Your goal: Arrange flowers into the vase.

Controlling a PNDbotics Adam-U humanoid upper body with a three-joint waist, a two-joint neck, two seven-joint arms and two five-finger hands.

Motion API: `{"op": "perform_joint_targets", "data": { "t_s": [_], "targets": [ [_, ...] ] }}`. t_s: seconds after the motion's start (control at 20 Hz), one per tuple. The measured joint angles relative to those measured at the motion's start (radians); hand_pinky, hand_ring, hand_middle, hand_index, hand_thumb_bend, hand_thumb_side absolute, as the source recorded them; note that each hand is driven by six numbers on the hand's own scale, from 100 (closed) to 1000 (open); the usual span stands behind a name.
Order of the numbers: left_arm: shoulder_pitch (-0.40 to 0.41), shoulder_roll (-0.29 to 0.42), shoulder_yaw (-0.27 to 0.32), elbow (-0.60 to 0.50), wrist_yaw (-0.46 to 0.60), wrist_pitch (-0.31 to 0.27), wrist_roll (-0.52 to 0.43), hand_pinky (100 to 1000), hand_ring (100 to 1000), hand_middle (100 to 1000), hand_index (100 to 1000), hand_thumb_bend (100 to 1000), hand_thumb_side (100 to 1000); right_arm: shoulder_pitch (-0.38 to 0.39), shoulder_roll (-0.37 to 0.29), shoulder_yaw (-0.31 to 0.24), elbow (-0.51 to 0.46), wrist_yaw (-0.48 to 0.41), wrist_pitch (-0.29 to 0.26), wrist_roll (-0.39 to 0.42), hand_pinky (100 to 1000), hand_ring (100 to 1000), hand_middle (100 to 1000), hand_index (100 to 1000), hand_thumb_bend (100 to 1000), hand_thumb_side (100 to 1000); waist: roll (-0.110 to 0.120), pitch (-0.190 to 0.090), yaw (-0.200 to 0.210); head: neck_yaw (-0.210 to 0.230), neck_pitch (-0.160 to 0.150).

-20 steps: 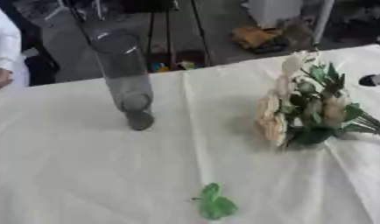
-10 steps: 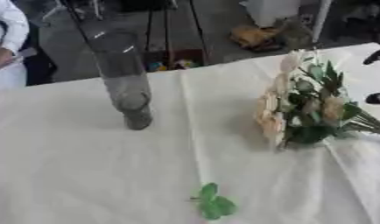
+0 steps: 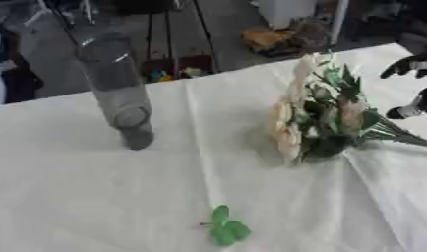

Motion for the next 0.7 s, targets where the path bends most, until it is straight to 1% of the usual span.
{"op": "perform_joint_targets", "data": {
  "t_s": [0.5, 0.7],
  "targets": [
    [-0.003, -0.001, 0.0, 0.0, 0.0, 0.0, 0.0, 901, 1000, 880, 969, 430, 1000, 0.001, 0.035, 0.035, 0.037, 0.009, -0.003, -0.004, 893, 983, 995, 1000, 445, 448, 0.004, 0.0, 0.005, 0.004, -0.008],
    [-0.003, -0.001, 0.0, 0.0, 0.0, 0.0, 0.0, 901, 1000, 880, 970, 428, 1000, 0.016, 0.048, 0.042, 0.059, 0.01, -0.003, -0.003, 890, 984, 995, 1000, 448, 446, 0.005, 0.002, 0.005, 0.005, -0.009]
  ]
}}
